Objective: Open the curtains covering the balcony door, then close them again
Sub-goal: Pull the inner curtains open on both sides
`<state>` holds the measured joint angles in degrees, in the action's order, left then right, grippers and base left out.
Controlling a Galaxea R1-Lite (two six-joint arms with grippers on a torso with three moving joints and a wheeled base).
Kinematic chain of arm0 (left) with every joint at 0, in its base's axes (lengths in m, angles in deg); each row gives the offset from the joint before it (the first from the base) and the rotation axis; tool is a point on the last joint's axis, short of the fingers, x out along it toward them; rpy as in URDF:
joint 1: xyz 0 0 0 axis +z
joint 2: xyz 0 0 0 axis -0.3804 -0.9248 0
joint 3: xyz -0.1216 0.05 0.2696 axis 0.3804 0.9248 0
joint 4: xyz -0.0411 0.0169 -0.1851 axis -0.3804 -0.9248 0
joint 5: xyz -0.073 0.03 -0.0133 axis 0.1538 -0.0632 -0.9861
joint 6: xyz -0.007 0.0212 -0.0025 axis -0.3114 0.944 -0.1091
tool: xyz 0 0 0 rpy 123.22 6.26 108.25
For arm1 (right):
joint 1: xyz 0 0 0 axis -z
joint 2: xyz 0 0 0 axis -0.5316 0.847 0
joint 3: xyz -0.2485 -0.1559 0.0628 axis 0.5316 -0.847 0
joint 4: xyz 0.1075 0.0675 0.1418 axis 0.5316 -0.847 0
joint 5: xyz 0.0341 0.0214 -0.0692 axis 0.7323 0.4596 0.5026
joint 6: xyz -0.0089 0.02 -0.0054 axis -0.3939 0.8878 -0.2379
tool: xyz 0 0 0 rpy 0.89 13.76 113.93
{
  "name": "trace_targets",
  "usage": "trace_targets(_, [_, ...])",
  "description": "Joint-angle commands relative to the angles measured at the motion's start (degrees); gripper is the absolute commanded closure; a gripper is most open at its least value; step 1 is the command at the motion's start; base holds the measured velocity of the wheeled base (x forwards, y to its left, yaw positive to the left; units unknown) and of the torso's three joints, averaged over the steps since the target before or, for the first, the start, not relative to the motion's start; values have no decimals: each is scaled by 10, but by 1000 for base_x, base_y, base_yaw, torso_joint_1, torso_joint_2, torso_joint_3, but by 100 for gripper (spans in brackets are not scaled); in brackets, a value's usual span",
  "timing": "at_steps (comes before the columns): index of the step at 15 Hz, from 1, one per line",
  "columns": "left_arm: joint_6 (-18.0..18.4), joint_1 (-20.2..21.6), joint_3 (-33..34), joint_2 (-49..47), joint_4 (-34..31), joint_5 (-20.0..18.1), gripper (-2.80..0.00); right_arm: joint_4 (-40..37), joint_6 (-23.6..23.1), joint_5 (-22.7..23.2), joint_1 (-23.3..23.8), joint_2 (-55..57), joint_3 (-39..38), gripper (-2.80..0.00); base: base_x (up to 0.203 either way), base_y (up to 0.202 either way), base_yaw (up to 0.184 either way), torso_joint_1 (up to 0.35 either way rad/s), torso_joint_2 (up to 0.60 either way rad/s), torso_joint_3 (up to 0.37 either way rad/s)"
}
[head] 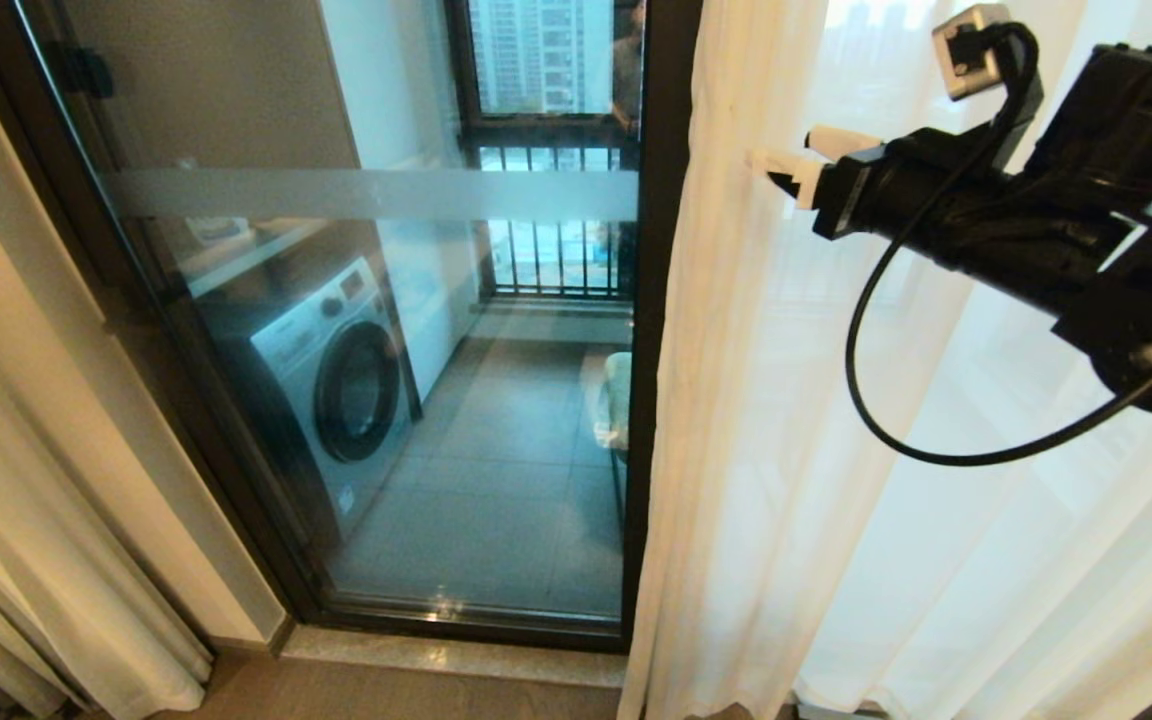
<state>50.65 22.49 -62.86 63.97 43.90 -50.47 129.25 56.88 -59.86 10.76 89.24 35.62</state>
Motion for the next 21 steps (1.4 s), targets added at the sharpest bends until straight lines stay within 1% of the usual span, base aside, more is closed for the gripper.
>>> trace_targets(1, [0, 0, 0, 0, 0, 0, 0, 32, 4, 0, -19, 45, 21, -280, 0, 0, 0, 0, 0, 0])
trace_targets(4, [0, 0, 0, 0, 0, 0, 0, 55, 4, -13, -24, 83, 53, -280, 0, 0, 0, 0, 0, 0])
trace_targets(8, [-1, 0, 0, 0, 0, 0, 0, 59, 1, -84, -24, 132, 85, -280, 0, 0, 0, 0, 0, 0])
trace_targets(11, [0, 0, 0, 0, 0, 0, 0, 57, 0, -151, -24, 161, 123, -280, 0, 0, 0, 0, 0, 0])
trace_targets(13, [0, 0, 0, 0, 0, 0, 0, 56, 0, -176, -24, 182, 149, -280, 0, 0, 0, 0, 0, 0])
trace_targets(16, [0, 0, 0, 0, 0, 0, 0, 57, 1, -192, -24, 211, 179, -280, 0, 0, 0, 0, 0, 0])
trace_targets(21, [0, 0, 0, 0, 0, 0, 0, 57, 5, -200, -23, 249, 220, -280, 0, 0, 0, 0, 0, 0])
